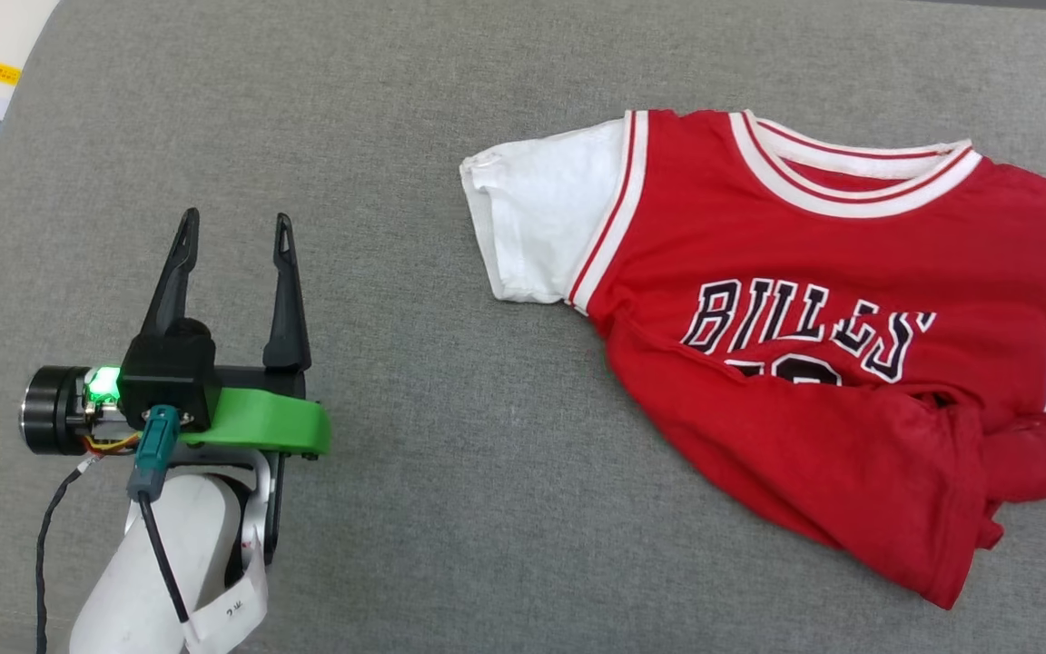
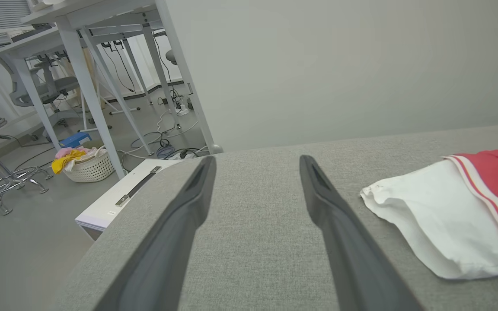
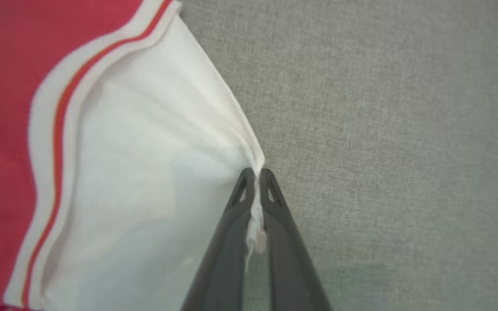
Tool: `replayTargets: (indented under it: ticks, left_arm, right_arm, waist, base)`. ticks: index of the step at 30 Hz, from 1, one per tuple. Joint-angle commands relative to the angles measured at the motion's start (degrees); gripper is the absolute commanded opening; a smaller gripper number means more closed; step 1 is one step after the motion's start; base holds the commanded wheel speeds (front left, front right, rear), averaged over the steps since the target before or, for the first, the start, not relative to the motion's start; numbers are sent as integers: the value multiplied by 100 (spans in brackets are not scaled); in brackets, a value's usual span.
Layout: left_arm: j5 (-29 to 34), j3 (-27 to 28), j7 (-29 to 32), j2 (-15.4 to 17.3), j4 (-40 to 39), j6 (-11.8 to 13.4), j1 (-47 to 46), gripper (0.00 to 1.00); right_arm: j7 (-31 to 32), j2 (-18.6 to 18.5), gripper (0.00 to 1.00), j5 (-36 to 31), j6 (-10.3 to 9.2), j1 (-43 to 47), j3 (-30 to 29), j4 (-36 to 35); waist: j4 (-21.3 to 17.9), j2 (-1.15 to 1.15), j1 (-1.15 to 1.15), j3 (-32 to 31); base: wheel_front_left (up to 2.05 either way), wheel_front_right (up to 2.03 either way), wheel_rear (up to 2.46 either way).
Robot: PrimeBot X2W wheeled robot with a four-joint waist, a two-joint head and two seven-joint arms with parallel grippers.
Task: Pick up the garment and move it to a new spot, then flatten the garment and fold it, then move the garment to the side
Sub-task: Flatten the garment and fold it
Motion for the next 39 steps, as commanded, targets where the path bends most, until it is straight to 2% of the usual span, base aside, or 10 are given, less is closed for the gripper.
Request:
replayTargets:
  ticks: [1, 4, 5, 6, 7, 15, 21, 26, 32, 39]
  left_arm:
    - [72, 23, -32, -42, 42, -44, 33, 100]
    - [114, 52, -32, -74, 115, -114, -8, 100]
    - [129, 68, -32, -79, 149, -139, -22, 100]
    - [138, 85, -32, -79, 177, -158, -29, 100]
    - [149, 110, -32, -73, 210, -182, -31, 100]
    - [217, 254, -33, 58, 410, -392, -132, 100]
    - [234, 353, -33, 184, 443, -457, -193, 100]
    - [228, 405, -33, 200, 349, -443, -105, 100]
    - [229, 425, -33, 184, 226, -443, -18, 100]
    - [269, 387, -33, 100, 103, -454, -127, 100]
  right_arm:
    - [26, 116, 0, -40, -4, 128, -20, 164]
    - [-60, 303, 2, -66, -4, 177, -106, 425]
    - [-162, 358, 19, -111, -4, 166, -137, 488]
    - [-285, 394, 53, -162, -4, 144, -168, 522]
    - [-514, 427, 100, -248, -4, 90, -238, 561]
    - [-2359, 711, 100, -1199, -4, -150, -840, 610]
    - [-2608, 852, 100, -1659, -4, -95, -1263, 138]
    - [-1596, 600, 100, -1516, -4, -77, -1294, -609]
    - [633, 65, 100, -587, -4, -47, -1057, -1318]
    - [1792, -35, 100, -341, -4, -145, -1112, -1029]
  waist:
    - [6, 0, 0, 24]
    - [6, 0, 0, 27]
    - [-2, 0, 0, 9]
    - [-15, 0, 0, -13]
    - [-36, 0, 0, -50]
    - [-245, 0, 0, -339]
    - [-494, 0, 0, -475]
    - [-569, 0, 0, -477]
    - [-486, 0, 0, -363]
    - [-272, 0, 0, -94]
  base:
    - [0, 0, 0]
    - [0, 0, 0]
    - [0, 0, 0]
    - [0, 0, 0]
    - [0, 0, 0]
    - [0, 0, 0]
    - [0, 0, 0]
    - [0, 0, 0]
    - [0, 0, 0]
    - [0, 0, 0]
